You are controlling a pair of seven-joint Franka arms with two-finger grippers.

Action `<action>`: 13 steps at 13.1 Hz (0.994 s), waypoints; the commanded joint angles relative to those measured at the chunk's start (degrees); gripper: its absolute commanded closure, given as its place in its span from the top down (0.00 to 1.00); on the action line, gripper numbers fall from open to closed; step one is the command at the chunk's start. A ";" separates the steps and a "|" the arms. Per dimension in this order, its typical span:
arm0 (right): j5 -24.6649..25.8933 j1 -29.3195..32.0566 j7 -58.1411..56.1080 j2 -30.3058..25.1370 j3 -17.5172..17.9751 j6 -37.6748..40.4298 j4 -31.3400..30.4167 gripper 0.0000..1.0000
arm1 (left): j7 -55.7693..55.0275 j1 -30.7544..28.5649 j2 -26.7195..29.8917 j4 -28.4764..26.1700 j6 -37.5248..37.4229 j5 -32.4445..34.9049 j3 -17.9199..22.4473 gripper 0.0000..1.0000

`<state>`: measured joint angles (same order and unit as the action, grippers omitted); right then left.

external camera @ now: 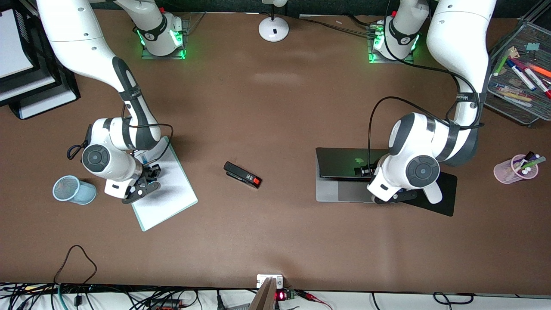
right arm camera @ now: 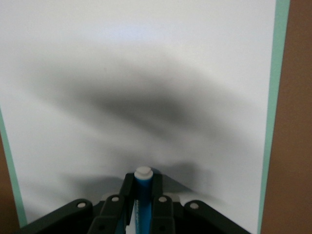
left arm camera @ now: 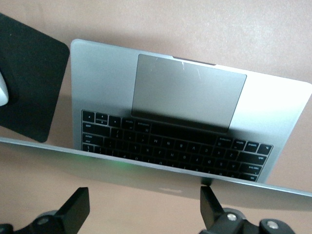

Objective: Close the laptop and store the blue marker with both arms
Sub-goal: 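Push the laptop lid shut with the left gripper while the right gripper lifts the marker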

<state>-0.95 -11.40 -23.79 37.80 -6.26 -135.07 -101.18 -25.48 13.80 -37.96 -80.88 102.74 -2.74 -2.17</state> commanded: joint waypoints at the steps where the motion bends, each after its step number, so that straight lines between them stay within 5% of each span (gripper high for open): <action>1: -0.45 -0.46 -0.73 -1.23 -0.15 -0.02 -0.33 0.02 | 0.52 0.00 -2.28 1.95 2.11 -0.77 0.06 1.00; 7: -0.02 -0.20 -1.86 -12.20 -0.15 3.84 0.19 0.00 | 0.52 0.00 -6.50 1.95 9.75 -0.42 0.06 1.00; 13: 0.34 4.97 -28.71 -19.16 -0.51 4.11 2.21 0.00 | 1.75 0.00 -8.97 1.86 14.60 -0.42 0.06 1.00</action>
<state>-0.73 -9.50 -43.41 19.67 -7.24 -131.34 -99.46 -25.24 13.81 -45.83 -80.73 117.09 -2.75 -2.19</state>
